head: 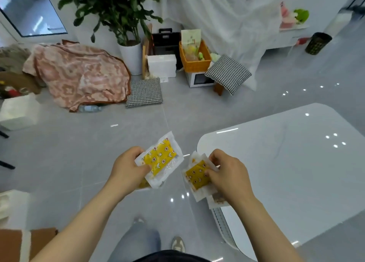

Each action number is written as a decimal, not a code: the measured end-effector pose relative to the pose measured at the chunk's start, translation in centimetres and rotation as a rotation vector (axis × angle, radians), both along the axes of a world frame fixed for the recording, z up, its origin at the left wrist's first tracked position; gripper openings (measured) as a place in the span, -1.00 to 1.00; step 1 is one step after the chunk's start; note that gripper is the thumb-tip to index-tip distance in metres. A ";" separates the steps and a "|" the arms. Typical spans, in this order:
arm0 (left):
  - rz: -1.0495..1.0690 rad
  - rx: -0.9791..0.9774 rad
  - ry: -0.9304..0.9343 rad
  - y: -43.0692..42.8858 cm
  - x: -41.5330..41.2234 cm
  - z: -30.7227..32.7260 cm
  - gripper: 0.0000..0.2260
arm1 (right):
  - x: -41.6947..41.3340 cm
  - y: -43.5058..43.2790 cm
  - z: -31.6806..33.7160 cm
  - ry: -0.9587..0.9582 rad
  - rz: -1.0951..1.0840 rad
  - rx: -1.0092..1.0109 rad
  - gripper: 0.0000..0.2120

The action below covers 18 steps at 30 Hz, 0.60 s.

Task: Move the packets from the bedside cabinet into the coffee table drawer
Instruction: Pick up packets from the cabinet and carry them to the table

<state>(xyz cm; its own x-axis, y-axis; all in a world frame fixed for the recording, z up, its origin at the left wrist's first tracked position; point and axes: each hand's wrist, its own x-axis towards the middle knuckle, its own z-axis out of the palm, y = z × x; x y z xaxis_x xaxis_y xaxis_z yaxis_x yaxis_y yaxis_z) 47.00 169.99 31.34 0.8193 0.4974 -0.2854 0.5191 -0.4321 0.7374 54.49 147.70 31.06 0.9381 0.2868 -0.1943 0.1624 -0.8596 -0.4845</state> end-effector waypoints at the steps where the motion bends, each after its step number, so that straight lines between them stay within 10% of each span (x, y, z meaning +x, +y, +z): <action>1: -0.020 -0.001 0.007 0.6 1.6 -0.3 -0.83 | 0.9 0.6 -0.4 0.011 -0.011 -0.009 -0.86; 18: -0.527 0.018 0.075 12.4 30.4 -0.4 -0.76 | 18.7 11.1 -1.6 0.090 -0.482 -0.036 -0.87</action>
